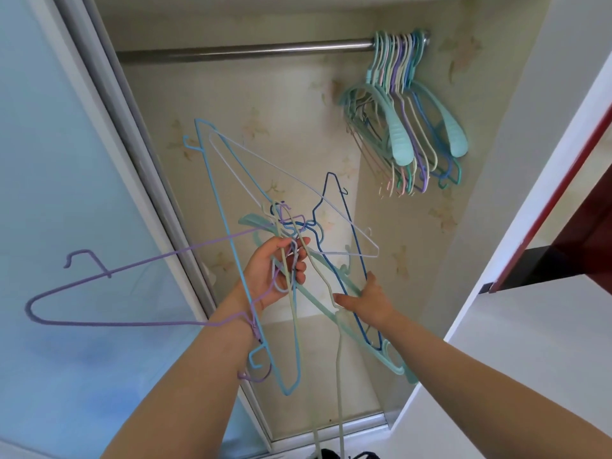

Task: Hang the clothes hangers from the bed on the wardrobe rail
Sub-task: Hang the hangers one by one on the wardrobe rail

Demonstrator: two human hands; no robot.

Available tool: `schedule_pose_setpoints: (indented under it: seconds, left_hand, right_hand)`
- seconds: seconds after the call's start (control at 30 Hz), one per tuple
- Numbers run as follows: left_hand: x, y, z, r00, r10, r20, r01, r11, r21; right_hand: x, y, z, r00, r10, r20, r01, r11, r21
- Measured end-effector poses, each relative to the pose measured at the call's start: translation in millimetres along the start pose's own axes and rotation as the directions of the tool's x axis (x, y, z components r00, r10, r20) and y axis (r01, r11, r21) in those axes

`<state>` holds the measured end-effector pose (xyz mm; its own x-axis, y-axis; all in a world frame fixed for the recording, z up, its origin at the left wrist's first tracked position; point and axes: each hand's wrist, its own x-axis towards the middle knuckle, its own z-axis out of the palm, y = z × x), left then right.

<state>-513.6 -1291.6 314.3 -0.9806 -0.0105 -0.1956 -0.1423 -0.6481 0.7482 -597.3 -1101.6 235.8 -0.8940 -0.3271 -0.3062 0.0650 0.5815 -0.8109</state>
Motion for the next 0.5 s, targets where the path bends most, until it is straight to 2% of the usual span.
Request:
schedule_pose_setpoints:
  seconds: [0.13, 0.37, 0.5]
  left_hand:
    - [0, -3, -6, 0.999, -0.04, 0.033, 0.042, 0.998, -0.043]
    - [-5, -11, -9, 0.997, -0.077, 0.028, 0.077, 0.997, 0.019]
    - [-4, -9, -3, 0.99, -0.07, 0.121, 0.064, 0.997, 0.051]
  right_hand:
    - [-5, 3, 4, 0.989, -0.049, -0.138, 0.052, 0.999, 0.015]
    - [-2, 9, -8, 0.969, -0.096, -0.227, 0.096, 0.995, -0.008]
    - [-10, -1, -25, 0.955, -0.15, -0.254, 0.124, 0.985, -0.117]
